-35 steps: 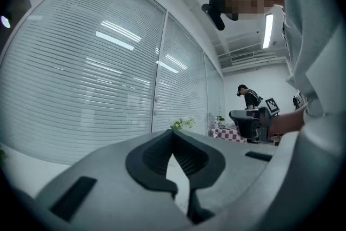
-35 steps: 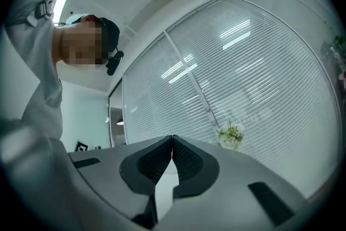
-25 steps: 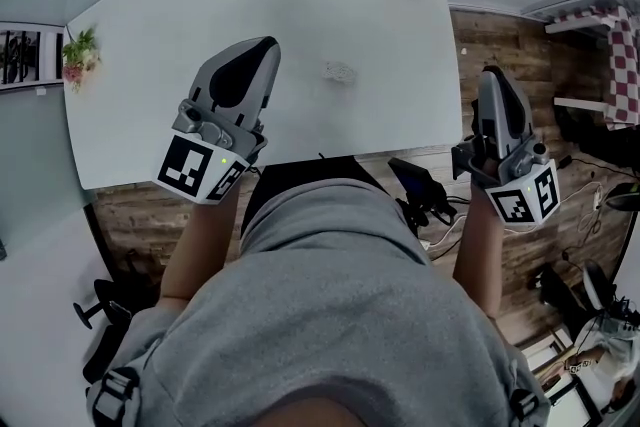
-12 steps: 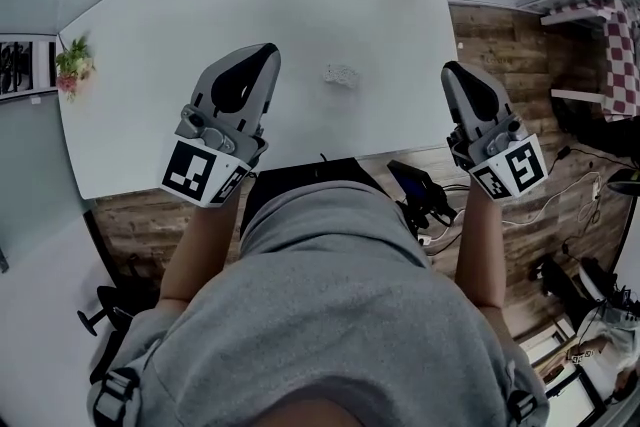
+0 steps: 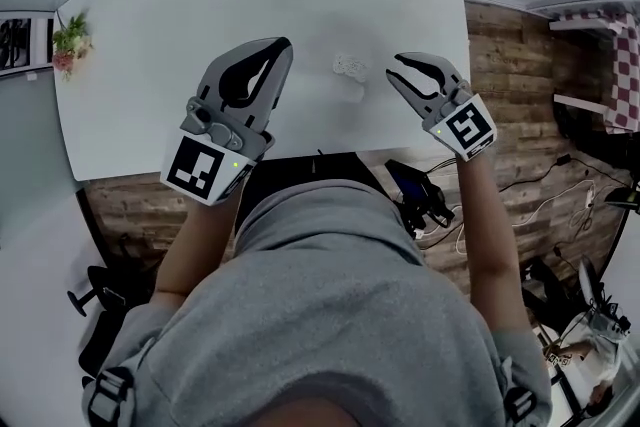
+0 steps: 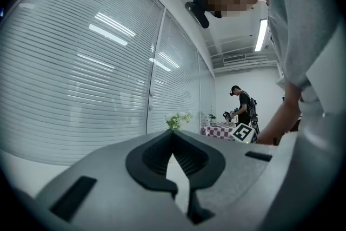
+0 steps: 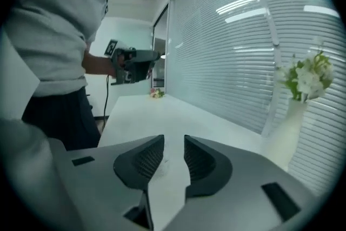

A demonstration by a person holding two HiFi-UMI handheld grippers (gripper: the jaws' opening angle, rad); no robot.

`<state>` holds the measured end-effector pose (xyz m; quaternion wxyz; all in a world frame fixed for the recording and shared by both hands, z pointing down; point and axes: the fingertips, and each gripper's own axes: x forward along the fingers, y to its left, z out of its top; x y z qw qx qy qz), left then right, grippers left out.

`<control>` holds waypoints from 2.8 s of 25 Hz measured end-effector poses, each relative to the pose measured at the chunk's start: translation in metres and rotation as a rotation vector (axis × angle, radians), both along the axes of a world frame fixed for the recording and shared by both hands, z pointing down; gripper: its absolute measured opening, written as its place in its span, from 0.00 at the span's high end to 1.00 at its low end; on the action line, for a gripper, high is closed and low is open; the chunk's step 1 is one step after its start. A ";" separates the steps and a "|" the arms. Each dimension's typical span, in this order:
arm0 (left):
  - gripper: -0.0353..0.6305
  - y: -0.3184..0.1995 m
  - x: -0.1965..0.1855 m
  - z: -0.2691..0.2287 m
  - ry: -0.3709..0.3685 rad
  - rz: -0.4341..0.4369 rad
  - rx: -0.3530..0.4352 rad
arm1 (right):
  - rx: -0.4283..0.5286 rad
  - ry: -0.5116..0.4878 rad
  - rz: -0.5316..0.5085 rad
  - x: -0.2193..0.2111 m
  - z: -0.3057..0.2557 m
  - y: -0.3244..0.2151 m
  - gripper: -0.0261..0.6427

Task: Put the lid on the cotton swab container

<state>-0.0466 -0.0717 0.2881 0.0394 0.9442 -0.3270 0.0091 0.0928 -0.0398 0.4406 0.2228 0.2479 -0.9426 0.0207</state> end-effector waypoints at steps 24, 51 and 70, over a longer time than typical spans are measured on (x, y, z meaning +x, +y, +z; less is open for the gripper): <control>0.94 -0.005 -0.026 0.022 -0.051 -0.104 -0.043 | -0.107 0.121 -0.175 -0.063 0.103 0.010 0.58; 0.94 0.002 -0.027 0.026 -0.063 -0.073 -0.041 | -0.178 0.038 -0.187 -0.051 0.068 0.012 0.63; 0.94 0.018 0.009 0.015 -0.023 0.207 0.011 | -0.085 0.016 -0.187 -0.046 -0.076 0.000 0.63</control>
